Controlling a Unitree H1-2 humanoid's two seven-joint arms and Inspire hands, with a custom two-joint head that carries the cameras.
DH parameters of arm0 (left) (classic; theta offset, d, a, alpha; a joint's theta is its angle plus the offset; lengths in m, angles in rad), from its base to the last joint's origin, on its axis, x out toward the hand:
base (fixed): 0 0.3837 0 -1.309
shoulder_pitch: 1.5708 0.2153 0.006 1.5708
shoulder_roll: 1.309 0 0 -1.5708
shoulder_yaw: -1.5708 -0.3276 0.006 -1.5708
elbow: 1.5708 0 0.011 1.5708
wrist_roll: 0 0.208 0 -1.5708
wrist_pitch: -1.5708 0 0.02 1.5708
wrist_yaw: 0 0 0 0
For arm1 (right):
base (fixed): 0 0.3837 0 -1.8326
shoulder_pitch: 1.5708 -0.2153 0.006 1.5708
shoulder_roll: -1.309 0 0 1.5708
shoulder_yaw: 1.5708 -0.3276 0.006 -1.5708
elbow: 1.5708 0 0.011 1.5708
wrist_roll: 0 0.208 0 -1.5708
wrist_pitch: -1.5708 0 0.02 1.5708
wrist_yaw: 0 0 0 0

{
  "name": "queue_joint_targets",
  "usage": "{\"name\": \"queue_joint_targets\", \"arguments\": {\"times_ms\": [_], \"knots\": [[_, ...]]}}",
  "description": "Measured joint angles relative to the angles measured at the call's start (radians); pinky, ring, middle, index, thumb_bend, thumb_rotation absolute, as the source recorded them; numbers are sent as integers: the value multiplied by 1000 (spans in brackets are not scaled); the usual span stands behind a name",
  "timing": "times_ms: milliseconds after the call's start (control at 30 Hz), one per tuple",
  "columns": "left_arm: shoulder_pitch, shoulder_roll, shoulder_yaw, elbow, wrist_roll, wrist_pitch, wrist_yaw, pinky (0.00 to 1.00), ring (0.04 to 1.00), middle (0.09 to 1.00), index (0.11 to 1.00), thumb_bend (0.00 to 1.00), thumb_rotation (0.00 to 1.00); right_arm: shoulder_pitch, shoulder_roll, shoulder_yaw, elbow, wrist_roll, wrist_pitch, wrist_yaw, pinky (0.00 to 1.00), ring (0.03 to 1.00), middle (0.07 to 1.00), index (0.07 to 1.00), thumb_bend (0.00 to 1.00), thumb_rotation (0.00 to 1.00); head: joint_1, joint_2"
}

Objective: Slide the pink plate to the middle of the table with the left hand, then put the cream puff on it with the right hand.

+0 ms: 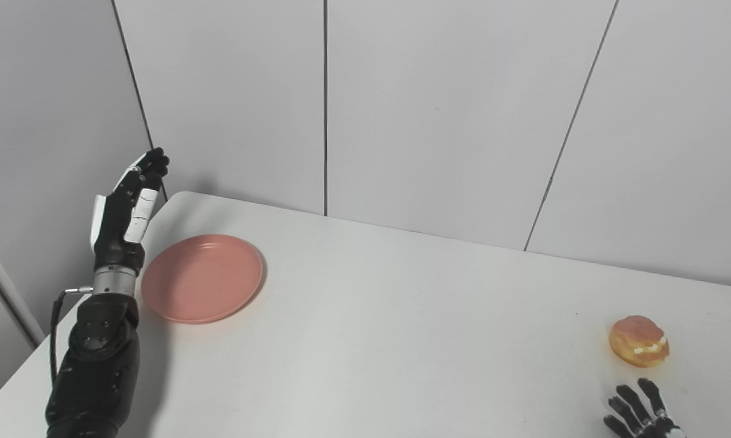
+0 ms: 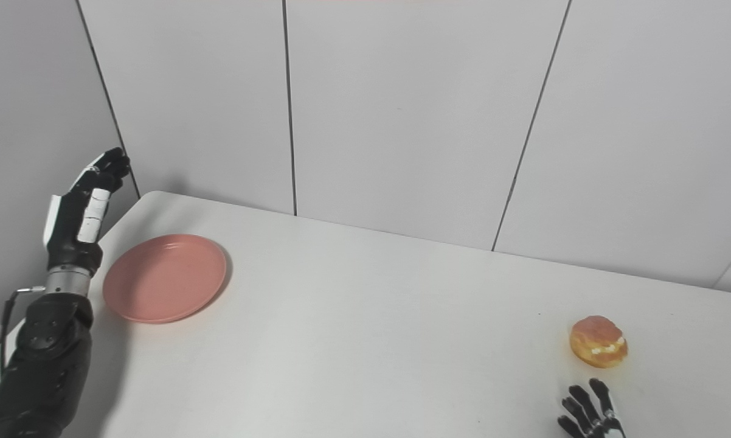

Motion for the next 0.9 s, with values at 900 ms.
{"name": "queue_joint_targets", "arguments": {"times_ms": [900], "knots": [[-10, 29, 32, 325, -147, -22, -122, 957, 895, 833, 842, 950, 786, 6, -20, 11, -7, 19, 4, 2, 830, 872, 882, 965, 825, 1000, -9, 31]]}}
